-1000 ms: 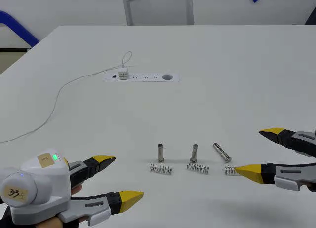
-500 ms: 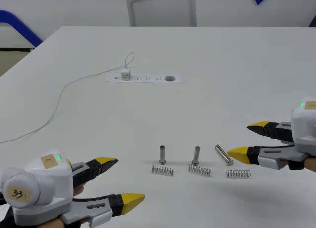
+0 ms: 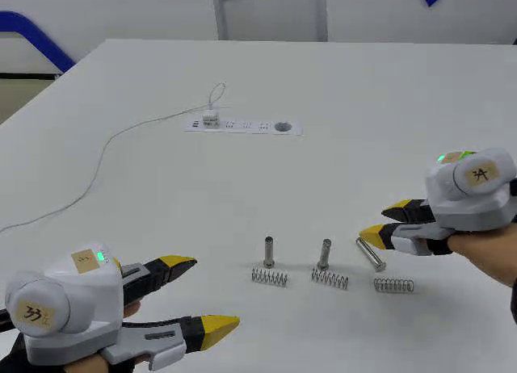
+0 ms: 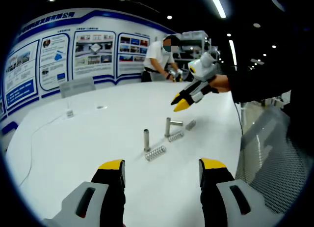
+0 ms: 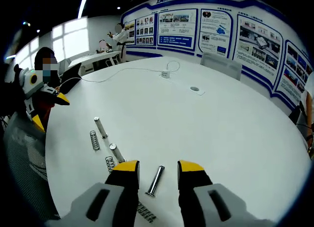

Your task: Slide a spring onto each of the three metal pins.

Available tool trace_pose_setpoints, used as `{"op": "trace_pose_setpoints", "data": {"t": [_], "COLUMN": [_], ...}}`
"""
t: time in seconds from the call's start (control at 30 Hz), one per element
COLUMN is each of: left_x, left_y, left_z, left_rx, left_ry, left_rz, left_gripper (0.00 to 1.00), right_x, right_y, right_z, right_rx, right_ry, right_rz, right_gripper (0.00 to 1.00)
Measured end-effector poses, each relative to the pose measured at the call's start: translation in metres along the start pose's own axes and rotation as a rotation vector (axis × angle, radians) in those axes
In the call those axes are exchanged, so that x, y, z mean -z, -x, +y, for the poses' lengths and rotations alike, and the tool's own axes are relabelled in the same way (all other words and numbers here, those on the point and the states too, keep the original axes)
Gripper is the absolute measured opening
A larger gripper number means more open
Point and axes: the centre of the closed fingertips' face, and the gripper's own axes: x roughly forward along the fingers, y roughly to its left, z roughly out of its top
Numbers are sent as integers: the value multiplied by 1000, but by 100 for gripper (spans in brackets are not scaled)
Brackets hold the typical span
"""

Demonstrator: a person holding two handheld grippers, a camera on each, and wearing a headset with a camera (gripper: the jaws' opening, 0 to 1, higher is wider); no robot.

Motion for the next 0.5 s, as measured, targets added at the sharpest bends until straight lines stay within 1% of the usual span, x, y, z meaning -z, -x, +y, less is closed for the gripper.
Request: {"op": "trace_pose_setpoints", "data": {"t": [0.1, 0.17, 0.2, 0.27, 0.5], "left_x": [0, -1, -1, -1, 1], "left_y": [0, 0, 0, 0, -1], "left_z": [-1, -1, -1, -1, -3], "left_rx": [1, -1, -1, -1, 5], "left_ry": [-2, -3, -2, -1, -5], "left_rz": [0, -1, -1, 0, 7], "left_gripper": [62, 62, 62, 62, 61], "right_x": [7, 14, 15, 20, 28], "right_y": [-9, -14, -16, -19, -31], "right_z": [-1, -2, -2, -1, -4], "right_rx": [17, 31, 26, 40, 52], "right_ry": [-19, -34, -31, -36, -56], "right_rz": [39, 76, 85, 110, 155], "right_gripper": [29, 27, 27, 26, 21]}}
